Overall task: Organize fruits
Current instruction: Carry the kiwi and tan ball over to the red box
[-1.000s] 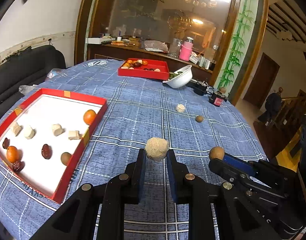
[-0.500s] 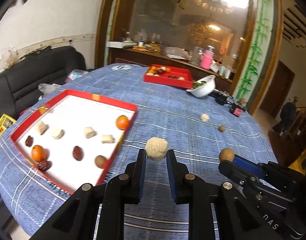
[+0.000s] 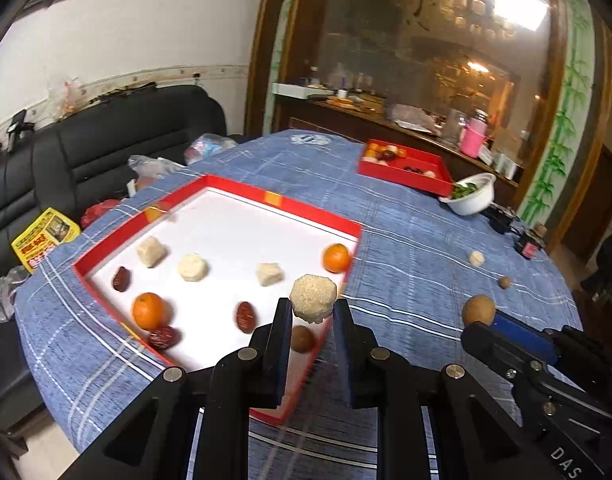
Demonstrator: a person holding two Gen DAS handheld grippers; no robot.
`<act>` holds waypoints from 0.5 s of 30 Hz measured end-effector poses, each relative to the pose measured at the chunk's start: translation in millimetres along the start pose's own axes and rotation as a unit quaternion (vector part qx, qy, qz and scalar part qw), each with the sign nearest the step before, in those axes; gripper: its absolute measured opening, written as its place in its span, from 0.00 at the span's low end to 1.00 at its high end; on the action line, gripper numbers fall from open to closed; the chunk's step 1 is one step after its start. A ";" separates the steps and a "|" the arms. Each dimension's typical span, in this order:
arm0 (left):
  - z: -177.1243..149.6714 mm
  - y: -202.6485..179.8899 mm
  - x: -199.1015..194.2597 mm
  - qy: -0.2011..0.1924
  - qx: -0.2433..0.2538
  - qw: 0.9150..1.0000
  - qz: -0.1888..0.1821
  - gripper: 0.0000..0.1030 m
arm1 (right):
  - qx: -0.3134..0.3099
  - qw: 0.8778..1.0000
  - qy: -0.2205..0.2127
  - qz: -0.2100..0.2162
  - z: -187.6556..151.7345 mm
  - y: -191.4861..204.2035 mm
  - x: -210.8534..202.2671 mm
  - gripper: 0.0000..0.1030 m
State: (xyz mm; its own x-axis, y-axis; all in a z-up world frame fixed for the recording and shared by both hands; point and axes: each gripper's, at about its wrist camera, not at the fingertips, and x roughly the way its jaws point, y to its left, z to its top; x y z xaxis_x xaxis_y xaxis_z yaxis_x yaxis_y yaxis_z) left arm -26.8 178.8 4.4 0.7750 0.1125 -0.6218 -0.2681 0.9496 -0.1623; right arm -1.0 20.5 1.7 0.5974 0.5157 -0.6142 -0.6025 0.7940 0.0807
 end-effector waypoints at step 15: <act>19.3 41.9 15.5 -0.002 -0.029 0.998 0.049 0.19 | -0.031 0.999 0.000 0.032 35.9 38.9 32.1 0.18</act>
State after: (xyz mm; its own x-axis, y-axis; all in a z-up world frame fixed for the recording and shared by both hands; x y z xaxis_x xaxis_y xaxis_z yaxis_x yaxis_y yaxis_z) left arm -15.0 226.0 2.8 0.7451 0.2060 -0.6343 -0.3759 0.9154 -0.1443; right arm 13.7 79.5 13.3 0.5568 0.5642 -0.6096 -0.6708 0.7383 0.0705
